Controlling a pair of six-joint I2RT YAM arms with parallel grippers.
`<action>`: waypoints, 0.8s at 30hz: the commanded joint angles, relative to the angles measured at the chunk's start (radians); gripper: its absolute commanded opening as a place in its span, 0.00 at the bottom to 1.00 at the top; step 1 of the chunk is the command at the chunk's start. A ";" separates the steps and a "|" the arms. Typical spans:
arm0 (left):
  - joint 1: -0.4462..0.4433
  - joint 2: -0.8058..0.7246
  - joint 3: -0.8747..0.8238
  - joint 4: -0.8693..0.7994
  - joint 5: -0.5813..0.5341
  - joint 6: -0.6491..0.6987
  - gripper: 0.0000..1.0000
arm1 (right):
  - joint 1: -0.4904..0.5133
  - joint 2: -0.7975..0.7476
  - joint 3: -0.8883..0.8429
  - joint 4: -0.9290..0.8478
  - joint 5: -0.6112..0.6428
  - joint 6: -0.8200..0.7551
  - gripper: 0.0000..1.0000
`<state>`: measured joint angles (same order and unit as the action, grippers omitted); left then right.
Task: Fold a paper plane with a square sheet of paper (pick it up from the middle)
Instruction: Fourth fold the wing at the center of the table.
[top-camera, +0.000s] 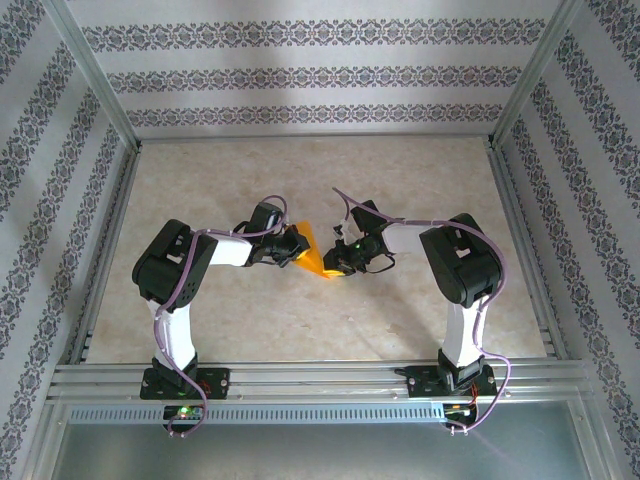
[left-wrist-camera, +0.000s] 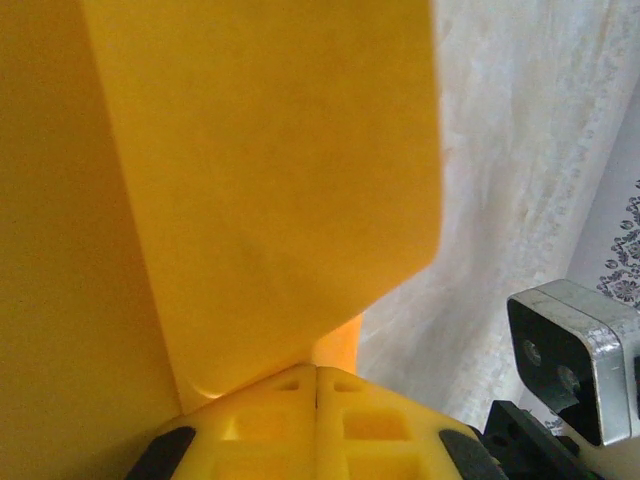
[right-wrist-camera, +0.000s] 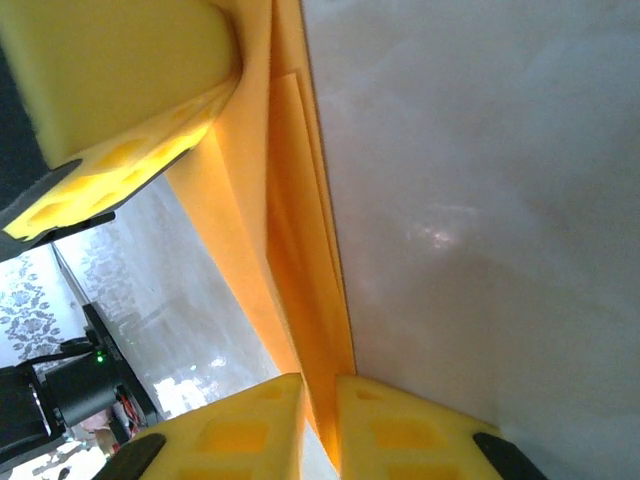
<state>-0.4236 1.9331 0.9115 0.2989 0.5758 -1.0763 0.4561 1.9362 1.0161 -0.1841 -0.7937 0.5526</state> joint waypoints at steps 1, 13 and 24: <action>0.006 0.047 -0.004 -0.073 -0.013 0.032 0.04 | -0.004 -0.063 -0.024 -0.010 0.054 0.012 0.25; 0.007 0.049 -0.008 -0.078 -0.007 0.035 0.04 | 0.048 -0.143 0.011 0.023 0.028 0.002 0.21; 0.007 0.053 0.003 -0.086 0.001 0.032 0.04 | 0.075 -0.016 0.077 0.021 0.079 0.012 0.15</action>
<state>-0.4236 1.9404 0.9173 0.2989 0.5915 -1.0721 0.5278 1.8969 1.0645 -0.1596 -0.7372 0.5549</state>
